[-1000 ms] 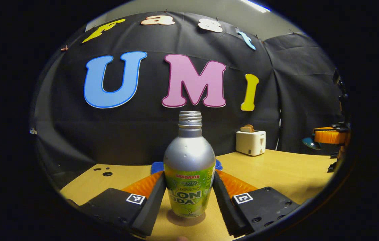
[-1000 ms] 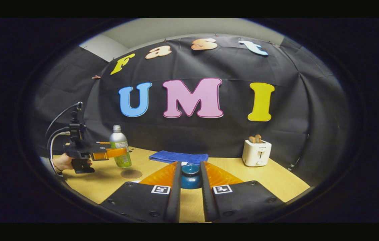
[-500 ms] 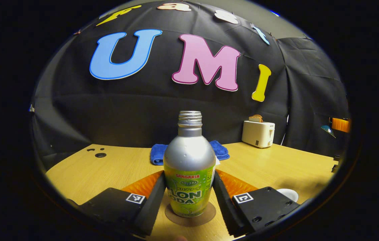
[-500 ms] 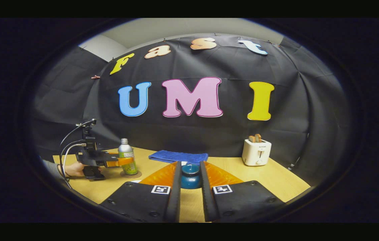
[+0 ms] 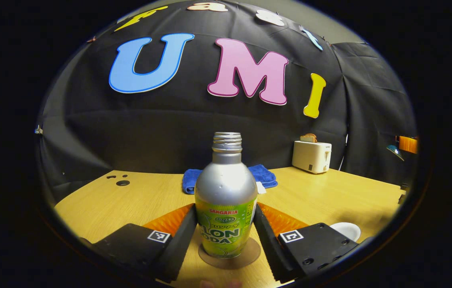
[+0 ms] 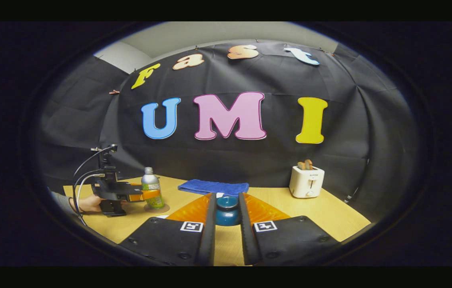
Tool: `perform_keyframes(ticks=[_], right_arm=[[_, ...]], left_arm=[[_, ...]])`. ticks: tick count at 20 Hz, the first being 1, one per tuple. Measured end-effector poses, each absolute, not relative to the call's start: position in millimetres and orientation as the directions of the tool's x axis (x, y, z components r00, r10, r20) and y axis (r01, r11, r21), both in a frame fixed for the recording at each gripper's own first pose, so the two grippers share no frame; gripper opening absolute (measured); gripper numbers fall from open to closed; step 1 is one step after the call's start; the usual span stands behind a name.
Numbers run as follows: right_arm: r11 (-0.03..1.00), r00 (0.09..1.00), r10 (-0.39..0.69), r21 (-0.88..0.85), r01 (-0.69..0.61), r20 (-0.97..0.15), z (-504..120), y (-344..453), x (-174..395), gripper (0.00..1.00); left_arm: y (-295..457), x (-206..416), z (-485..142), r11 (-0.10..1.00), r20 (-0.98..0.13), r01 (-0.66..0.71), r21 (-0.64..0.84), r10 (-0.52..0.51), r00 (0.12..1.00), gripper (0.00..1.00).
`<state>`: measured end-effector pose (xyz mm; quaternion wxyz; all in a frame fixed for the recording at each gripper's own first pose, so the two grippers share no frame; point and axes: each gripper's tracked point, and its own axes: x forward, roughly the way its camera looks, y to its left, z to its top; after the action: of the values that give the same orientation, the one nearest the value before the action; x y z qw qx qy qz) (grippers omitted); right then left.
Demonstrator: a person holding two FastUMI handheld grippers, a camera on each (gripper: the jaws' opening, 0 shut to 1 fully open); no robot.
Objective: Open the teacup lid with one hand, grasp the water bottle and pour water into the teacup with the other hand; after pouring, place the water bottle on the coaster and then close the teacup lid.
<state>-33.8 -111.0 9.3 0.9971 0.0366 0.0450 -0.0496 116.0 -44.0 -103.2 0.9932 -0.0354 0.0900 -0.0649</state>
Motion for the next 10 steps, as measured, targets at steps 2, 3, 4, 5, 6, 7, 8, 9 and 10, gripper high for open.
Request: perform_keyframes(ticks=[2, 3, 4, 5, 6, 7, 8, 9, 10], right_arm=[[0.993, 0.992, -0.081, 0.080, 0.088, -0.093, 9, -106, -31, 0.31], [0.993, 0.993, -0.067, 0.089, 0.075, -0.094, 8, -102, -30, 0.36], [0.994, 0.994, -0.052, 0.096, 0.061, -0.094, 7, -97, -29, 0.31], [0.994, 0.995, -0.035, 0.101, 0.045, -0.095, 6, -91, -27, 0.36], [0.994, 0.995, -0.016, 0.110, 0.027, -0.095, 5, -85, -25, 0.36], [0.993, 0.996, 0.004, 0.121, 0.007, -0.094, 4, -77, -23, 0.31], [0.991, 0.995, 0.025, 0.133, -0.012, -0.096, 2, -69, -20, 0.31], [0.989, 0.994, 0.044, 0.145, -0.029, -0.102, -3, -61, -17, 0.31], [0.987, 0.992, 0.061, 0.157, -0.043, -0.112, -9, -53, -12, 0.36]], left_arm=[[-46, 112, -102, 0.987, -0.178, 0.129, -0.093, -0.144, 0.973, 0.93], [-47, 109, -101, 0.987, -0.180, 0.132, -0.096, -0.148, 0.973, 0.97], [-47, 107, -101, 0.987, -0.177, 0.132, -0.095, -0.148, 0.973, 0.98], [-46, 104, -99, 0.988, -0.174, 0.129, -0.085, -0.142, 0.975, 0.97], [-44, 101, -99, 0.990, -0.177, 0.123, -0.070, -0.134, 0.975, 0.97], [-43, 97, -97, 0.991, -0.175, 0.120, -0.059, -0.129, 0.976, 0.97], [-43, 92, -94, 0.991, -0.170, 0.120, -0.055, -0.128, 0.977, 0.97], [-41, 88, -90, 0.992, -0.167, 0.116, -0.055, -0.124, 0.978, 0.96], [-40, 82, -86, 0.992, -0.157, 0.114, -0.060, -0.122, 0.980, 0.97]])
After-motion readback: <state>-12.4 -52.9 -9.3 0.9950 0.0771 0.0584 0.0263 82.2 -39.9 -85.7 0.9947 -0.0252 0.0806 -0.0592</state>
